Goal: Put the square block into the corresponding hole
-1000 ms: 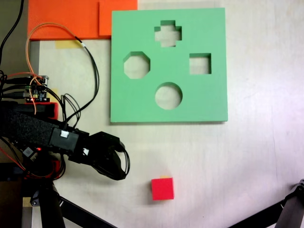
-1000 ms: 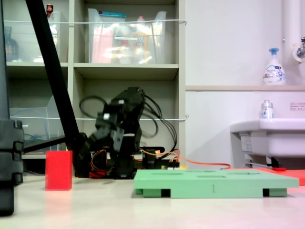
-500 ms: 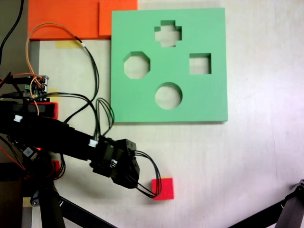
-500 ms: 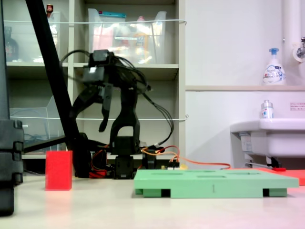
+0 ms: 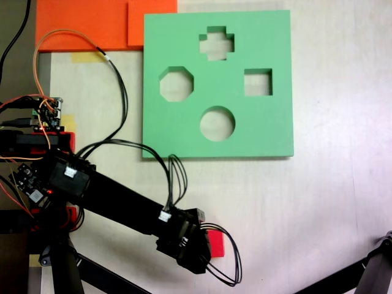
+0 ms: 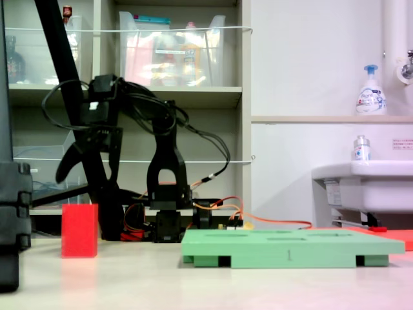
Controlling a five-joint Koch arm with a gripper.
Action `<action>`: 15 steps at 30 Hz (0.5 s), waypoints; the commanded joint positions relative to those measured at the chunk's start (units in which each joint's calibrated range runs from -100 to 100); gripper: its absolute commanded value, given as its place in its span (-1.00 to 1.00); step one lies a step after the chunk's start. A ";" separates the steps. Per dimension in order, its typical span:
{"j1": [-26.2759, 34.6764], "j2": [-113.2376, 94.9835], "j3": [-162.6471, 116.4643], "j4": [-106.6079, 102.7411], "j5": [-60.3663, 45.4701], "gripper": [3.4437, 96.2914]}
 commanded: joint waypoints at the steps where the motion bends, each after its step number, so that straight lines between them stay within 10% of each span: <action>1: -0.10 5.20 5.72 -2.31 -0.44 0.41; 15: 0.15 22.24 7.42 -2.12 0.00 0.60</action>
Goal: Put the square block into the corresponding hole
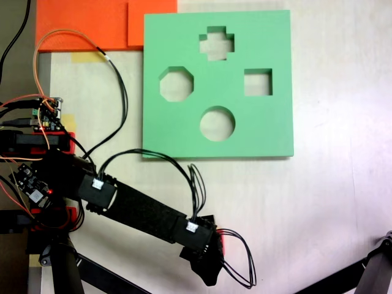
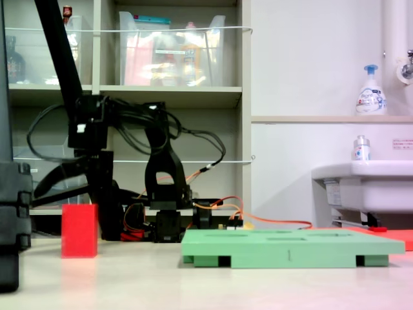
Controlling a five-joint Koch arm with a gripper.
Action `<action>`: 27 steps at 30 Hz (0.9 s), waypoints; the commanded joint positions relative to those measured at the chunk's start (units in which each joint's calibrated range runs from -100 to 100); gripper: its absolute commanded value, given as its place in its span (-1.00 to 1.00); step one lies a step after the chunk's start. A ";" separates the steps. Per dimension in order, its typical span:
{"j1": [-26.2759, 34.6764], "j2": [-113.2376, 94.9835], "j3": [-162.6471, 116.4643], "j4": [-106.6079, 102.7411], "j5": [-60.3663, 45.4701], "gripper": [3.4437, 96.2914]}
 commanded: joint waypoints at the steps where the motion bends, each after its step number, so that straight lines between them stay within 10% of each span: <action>1: -0.10 2.69 3.20 -2.12 -0.10 0.59; 6: 0.00 5.48 3.10 -1.44 -0.15 0.58; 27: -0.34 2.41 1.61 -2.40 0.73 -0.55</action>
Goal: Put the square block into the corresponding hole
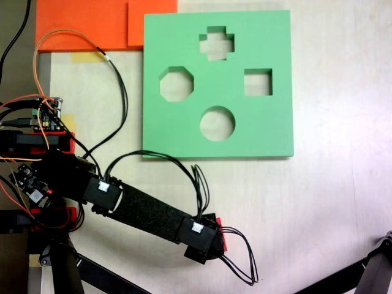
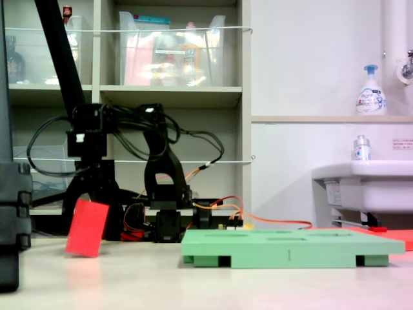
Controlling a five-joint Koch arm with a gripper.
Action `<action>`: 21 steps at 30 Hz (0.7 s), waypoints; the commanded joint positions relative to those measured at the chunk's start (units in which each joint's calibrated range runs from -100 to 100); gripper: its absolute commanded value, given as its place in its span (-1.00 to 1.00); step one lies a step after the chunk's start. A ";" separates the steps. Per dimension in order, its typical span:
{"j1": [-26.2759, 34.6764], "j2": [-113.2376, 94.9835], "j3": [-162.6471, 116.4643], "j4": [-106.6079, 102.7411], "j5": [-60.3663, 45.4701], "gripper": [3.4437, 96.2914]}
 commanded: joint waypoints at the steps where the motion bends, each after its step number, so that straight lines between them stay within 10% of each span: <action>1: -0.29 -2.25 0.73 -0.64 0.49 -0.56; 21: 8.60 -25.85 2.92 -3.62 19.15 -0.55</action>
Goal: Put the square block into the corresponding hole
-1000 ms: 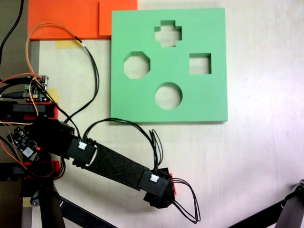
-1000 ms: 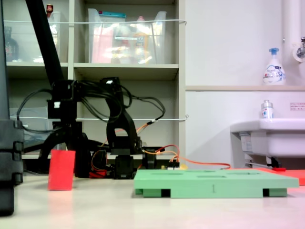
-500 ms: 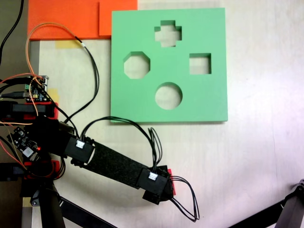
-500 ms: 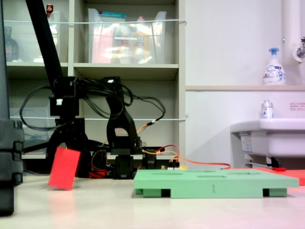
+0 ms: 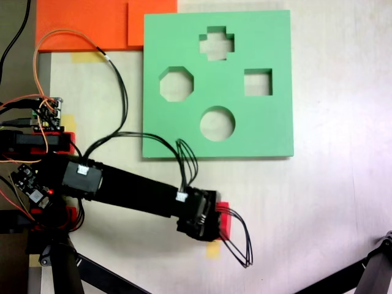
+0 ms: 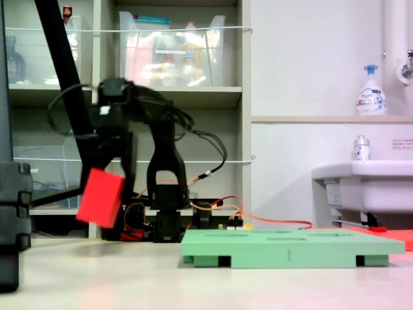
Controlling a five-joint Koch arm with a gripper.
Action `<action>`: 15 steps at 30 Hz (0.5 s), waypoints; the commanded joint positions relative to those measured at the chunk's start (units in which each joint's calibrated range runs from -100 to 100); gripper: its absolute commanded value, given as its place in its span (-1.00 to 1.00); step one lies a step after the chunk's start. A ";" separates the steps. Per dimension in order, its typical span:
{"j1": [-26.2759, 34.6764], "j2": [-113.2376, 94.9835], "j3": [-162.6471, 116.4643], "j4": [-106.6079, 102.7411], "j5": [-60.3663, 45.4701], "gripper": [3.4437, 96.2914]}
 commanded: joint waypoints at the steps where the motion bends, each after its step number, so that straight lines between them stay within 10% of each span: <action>1: 4.49 -5.47 3.80 -3.13 8.06 -0.55; 15: 18.85 23.44 34.21 -3.13 17.09 -0.56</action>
